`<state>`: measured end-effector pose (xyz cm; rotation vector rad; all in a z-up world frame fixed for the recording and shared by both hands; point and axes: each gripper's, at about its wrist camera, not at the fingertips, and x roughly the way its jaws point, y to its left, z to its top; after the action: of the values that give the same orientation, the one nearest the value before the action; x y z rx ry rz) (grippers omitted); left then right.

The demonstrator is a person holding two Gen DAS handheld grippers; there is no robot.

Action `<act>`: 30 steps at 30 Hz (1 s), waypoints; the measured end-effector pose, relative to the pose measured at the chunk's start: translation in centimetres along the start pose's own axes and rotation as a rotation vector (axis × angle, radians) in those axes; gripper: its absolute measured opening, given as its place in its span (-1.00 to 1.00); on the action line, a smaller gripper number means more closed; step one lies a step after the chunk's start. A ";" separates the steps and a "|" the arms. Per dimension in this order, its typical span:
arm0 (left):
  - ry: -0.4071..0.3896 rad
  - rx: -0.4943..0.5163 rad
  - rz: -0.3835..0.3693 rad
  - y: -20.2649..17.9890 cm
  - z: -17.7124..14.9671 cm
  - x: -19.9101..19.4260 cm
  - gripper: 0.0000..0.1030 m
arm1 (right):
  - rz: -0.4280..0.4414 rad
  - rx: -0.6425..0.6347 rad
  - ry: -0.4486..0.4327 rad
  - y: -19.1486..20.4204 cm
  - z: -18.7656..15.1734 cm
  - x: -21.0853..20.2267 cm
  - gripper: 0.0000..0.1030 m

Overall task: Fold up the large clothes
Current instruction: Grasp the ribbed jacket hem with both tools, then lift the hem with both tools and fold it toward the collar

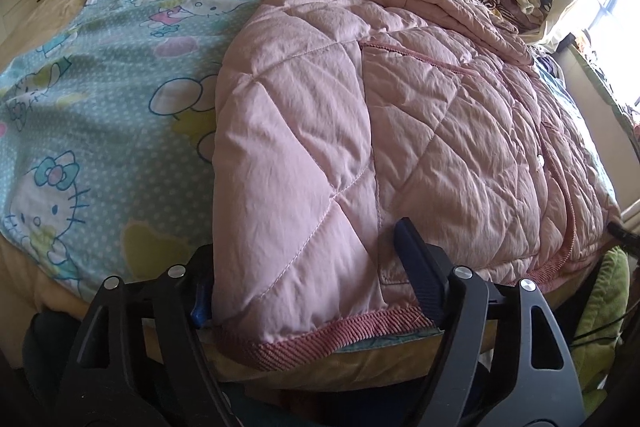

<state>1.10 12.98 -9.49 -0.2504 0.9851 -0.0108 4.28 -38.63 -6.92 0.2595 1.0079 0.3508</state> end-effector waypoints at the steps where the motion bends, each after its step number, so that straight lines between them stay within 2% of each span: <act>1: -0.001 0.001 -0.003 -0.1 0.0 0.0 0.24 | 0.000 -0.004 0.013 0.0 0.0 0.4 -0.02; 3: -0.009 0.008 -0.001 -0.2 0.0 -0.2 -0.08 | -0.005 -0.001 0.047 -0.2 -0.1 1.3 0.17; 5: -0.021 0.022 0.000 -0.5 0.0 -0.5 -0.25 | -0.010 0.007 0.089 -0.5 -0.4 2.3 0.31; 7: -0.036 0.036 0.009 -0.9 0.1 -0.9 -0.50 | -0.009 0.011 0.097 -0.7 -0.5 2.6 0.32; 8: -0.045 0.043 0.019 -1.0 0.2 -1.1 -0.62 | -0.015 0.007 0.093 -0.6 -0.5 2.5 0.25; 9: -0.047 0.042 0.012 -1.0 0.3 -1.2 -0.66 | -0.022 0.000 0.082 -0.5 -0.5 2.2 0.17; 11: -0.054 0.042 0.005 -0.9 0.4 -1.4 -0.71 | -0.012 -0.012 0.049 -0.4 -0.5 1.4 -0.42; 13: -0.072 0.044 -0.003 -1.0 0.7 -2.0 -0.75 | 0.014 -0.027 0.010 0.1 -0.2 0.5 -0.61; 16: -0.110 0.055 -0.011 -1.4 1.4 -3.2 -0.79 | 0.012 -0.075 -0.041 1.5 0.5 -0.8 -0.66; 23: -0.203 0.059 -0.057 -2.1 3.8 -5.8 -0.82 | 0.067 -0.107 -0.177 3.3 3.5 -3.8 -0.69; 30: -0.284 0.040 -0.077 -2.7 6.5 -7.2 -0.82 | 0.095 -0.112 -0.268 4.2 6.8 -5.3 -0.70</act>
<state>2.76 12.59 0.40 -0.2453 0.6920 -0.0634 6.86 -37.25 2.26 0.2467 0.7111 0.4446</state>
